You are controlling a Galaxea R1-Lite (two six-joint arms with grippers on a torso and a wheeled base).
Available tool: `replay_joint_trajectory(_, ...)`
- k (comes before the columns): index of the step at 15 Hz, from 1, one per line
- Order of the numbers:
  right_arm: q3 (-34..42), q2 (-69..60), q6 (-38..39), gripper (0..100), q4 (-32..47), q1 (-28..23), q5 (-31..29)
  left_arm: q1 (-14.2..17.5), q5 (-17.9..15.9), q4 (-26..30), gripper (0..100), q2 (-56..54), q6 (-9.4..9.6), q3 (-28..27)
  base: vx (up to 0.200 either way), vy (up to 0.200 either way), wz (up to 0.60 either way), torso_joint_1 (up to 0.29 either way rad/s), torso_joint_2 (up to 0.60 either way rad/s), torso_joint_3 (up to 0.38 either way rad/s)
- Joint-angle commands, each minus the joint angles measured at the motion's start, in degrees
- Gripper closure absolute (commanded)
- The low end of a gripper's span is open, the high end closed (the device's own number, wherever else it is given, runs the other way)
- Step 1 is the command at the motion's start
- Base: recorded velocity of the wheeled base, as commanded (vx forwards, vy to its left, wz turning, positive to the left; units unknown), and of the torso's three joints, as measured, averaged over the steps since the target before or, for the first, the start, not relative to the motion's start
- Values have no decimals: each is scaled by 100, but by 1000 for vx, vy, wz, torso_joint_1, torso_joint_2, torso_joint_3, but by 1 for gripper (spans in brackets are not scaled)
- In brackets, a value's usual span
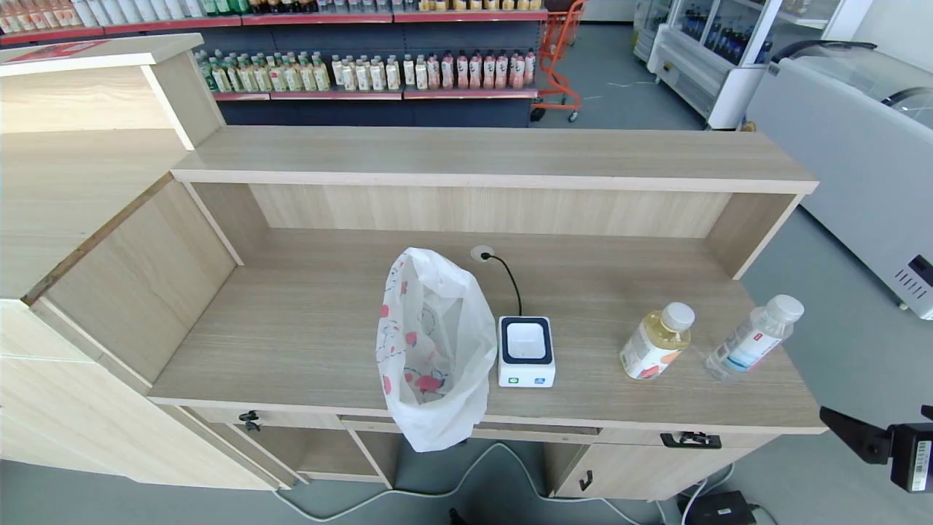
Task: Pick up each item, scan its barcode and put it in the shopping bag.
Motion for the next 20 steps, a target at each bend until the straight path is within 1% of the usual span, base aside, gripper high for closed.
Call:
replay_joint_trajectory(1, 261, 145, 10, 0, -43, -17, 19, 0, 1, 0, 0, 0, -2, 1, 0, 0, 0, 0, 0, 0)
replay_joint_trajectory(3, 296, 514, 54, 0, -298, -17, 36, 0, 1, 0, 0, 0, -2, 1, 0, 0, 0, 0, 0, 0)
replay_joint_trajectory(4, 366, 1068, 45, 0, -965, -17, 71, 0, 1, 0, 0, 0, -2, 1, 0, 0, 0, 0, 0, 0)
replay_joint_trajectory(6, 516, 2334, 45, 0, -2881, -8, 98, 0, 1, 0, 0, 0, -2, 1, 0, 0, 0, 0, 0, 0)
replay_joint_trajectory(7, 525, 2861, 10, 0, -3576, 0, 221, 0, 1, 0, 0, 0, -2, 1, 0, 0, 0, 0, 0, 0)
replay_joint_trajectory(8, 533, 3511, -122, 0, -4455, 0, 458, 0, 1, 0, 0, 0, -2, 1, 0, 0, 0, 0, 0, 0)
replay_joint_trajectory(9, 489, 3854, -254, 0, -4789, -8, 555, 0, 1, 0, 0, 0, -2, 1, 0, 0, 0, 0, 0, 0)
replay_joint_trajectory(15, 349, 4751, -298, 0, -5140, -123, 537, 0, 1, 0, 0, 0, -2, 1, 0, 0, 0, 0, 0, 0)
replay_joint_trajectory(16, 208, 5050, -280, 0, -5527, -61, 590, 0, 1, 0, 0, 0, -2, 1, 0, 0, 0, 0, 0, 0)
replay_joint_trajectory(18, 173, 5366, -236, 0, -5843, 53, 889, 0, 1, 0, 0, 0, -2, 1, 0, 0, 0, 0, 0, 0)
replay_joint_trajectory(19, 120, 5577, -236, 0, -6002, 53, 941, 0, 1, 0, 0, 0, -2, 1, 0, 0, 0, 0, 0, 0)
replay_joint_trajectory(20, 59, 5797, -236, 0, -6318, 53, 959, 0, 1, 0, 0, 0, -2, 1, 0, 0, 0, 0, 0, 0)
